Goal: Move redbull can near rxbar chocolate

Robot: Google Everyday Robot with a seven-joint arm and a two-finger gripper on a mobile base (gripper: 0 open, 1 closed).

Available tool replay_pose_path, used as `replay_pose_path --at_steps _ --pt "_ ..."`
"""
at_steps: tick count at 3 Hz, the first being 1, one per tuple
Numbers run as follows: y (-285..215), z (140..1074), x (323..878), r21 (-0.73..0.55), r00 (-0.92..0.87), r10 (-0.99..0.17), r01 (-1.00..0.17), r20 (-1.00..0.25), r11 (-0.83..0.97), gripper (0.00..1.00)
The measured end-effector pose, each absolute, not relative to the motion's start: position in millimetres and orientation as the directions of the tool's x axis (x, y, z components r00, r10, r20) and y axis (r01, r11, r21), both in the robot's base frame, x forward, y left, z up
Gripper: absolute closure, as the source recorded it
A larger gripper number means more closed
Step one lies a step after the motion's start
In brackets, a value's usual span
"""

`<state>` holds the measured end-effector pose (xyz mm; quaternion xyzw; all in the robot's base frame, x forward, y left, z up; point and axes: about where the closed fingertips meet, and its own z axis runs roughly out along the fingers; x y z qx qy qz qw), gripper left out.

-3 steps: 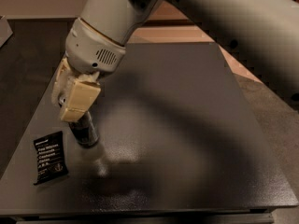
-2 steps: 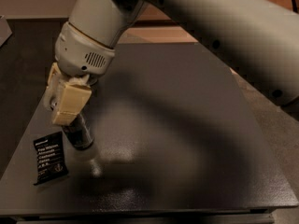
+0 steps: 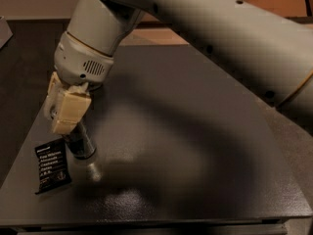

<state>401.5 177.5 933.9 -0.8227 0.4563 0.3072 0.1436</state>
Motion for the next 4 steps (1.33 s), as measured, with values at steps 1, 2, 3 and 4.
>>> replay_pose_path --at_steps 1,2,3,4 --pt "176.3 926.3 406.3 0.057 0.377 -0.666 -0.844 -0.644 -0.533 0.38" --pt "178.2 927.5 405.2 0.051 0.381 -0.664 -0.844 -0.644 -0.534 0.13" --pt "179.7 928.3 404.3 0.047 0.383 -0.662 -0.844 -0.644 -0.534 0.0" --pt "179.7 928.3 404.3 0.047 0.383 -0.662 -0.844 -0.644 -0.534 0.0"
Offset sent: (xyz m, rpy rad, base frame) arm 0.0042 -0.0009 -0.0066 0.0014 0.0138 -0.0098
